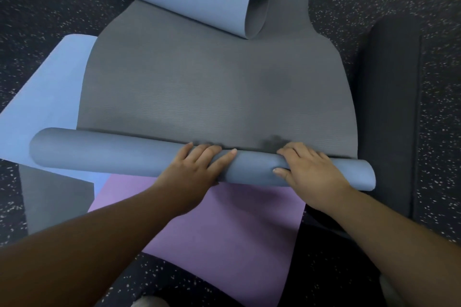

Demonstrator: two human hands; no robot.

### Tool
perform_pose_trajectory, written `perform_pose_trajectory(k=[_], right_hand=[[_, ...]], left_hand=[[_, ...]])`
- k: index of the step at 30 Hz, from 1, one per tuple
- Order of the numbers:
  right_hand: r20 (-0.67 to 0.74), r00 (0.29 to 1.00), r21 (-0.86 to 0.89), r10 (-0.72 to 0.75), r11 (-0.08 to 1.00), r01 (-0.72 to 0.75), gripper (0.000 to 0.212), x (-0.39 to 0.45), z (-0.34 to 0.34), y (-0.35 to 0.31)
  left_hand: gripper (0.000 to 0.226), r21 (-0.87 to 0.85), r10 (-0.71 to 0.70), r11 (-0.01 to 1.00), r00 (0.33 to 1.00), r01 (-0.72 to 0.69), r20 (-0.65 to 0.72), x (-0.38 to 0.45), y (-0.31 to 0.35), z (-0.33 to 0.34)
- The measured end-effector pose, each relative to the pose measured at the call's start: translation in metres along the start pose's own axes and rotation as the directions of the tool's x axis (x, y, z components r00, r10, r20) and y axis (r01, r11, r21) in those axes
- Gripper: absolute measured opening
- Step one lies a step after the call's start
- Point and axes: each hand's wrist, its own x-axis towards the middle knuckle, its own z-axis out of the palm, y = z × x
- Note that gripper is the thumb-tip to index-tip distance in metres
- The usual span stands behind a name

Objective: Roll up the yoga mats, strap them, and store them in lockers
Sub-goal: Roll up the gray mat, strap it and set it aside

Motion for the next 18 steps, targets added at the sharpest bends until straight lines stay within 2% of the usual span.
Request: perform_pose_trajectory(k=[4,7,10,13,16,18], right_hand=[[-0.26,0.964,-0.052,-0.06,0.997,0.048,0.045,-0.008,0.013,-0.003],[-0.255,0.953,-0.125,-0.164,0.983,0.136,0.05,-0.02,0.024,-0.006],[-0.182,0.961,-0.243,-0.208,0.957,0.161,0.07,-0.035,0.04,-0.003],[-0.112,0.971,-0.272,-0.21,0.947,0.173,0.088,-0.039,0.041,0.003],[-0.076,0.975,-0.262,-0.207,0.948,0.181,0.106,-0.031,0.035,0.006],[-0.074,0.982,-0.262,-0.176,0.953,0.151,0.112,-0.023,0.031,0.007]], left_hand=[[0.057,-0.04,0.006,0.999,0.999,-0.004,0.052,0.006,-0.006,-0.002],[0.064,-0.059,0.042,0.998,0.995,-0.037,0.091,0.018,-0.014,-0.008],[0.066,-0.099,0.014,0.995,0.971,0.01,0.239,0.029,-0.019,-0.016],[0.068,-0.058,-0.022,0.997,0.929,0.046,0.37,0.037,-0.018,-0.023],[0.066,-0.059,-0.055,0.995,0.946,0.077,0.319,0.034,-0.015,-0.018],[0.062,-0.033,-0.056,0.997,0.983,0.063,0.174,0.028,-0.013,-0.015]])
